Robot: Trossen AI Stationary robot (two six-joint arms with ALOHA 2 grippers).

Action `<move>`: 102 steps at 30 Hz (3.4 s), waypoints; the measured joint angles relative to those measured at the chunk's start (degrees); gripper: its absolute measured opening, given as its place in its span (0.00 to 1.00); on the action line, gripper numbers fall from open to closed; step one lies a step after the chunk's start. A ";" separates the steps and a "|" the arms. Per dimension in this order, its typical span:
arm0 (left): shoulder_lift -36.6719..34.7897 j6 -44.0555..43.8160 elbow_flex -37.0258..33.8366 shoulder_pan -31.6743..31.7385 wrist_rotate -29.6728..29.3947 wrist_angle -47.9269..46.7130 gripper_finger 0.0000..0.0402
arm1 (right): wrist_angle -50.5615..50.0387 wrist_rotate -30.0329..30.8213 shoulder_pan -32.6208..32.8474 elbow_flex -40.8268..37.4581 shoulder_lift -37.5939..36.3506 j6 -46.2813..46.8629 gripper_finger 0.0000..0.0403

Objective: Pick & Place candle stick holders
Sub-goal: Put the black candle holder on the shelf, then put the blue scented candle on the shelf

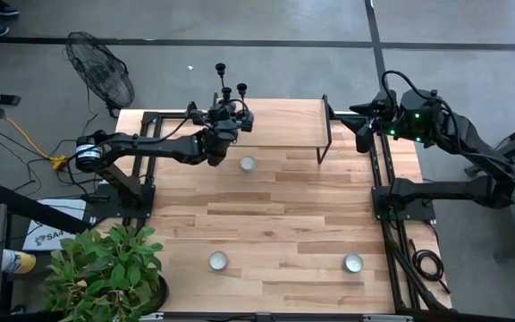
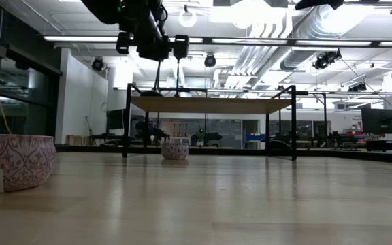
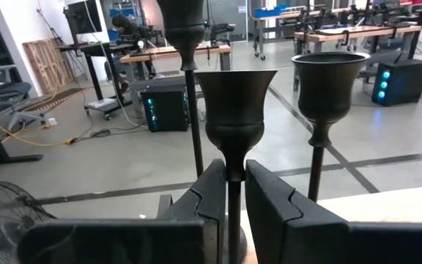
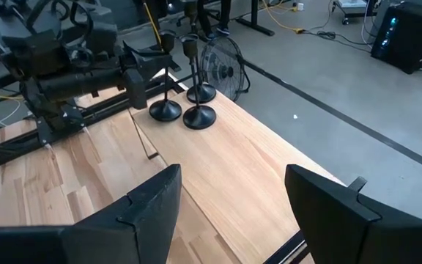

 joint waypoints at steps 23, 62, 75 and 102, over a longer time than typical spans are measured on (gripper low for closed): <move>-0.68 -2.43 -0.22 -0.35 3.01 -1.12 0.48 | 0.13 0.15 0.00 0.00 -0.04 -0.04 0.60; -2.69 -0.83 -0.11 0.08 7.99 -2.21 0.64 | -1.76 0.17 0.00 0.02 -0.04 0.31 0.60; -2.69 -0.58 -0.07 -3.62 2.48 -4.89 0.64 | -2.22 0.76 0.00 0.02 -0.04 0.42 0.60; -2.69 1.82 -0.06 -19.31 -4.31 -5.17 0.64 | -5.21 0.45 0.00 0.02 -0.04 -0.56 0.60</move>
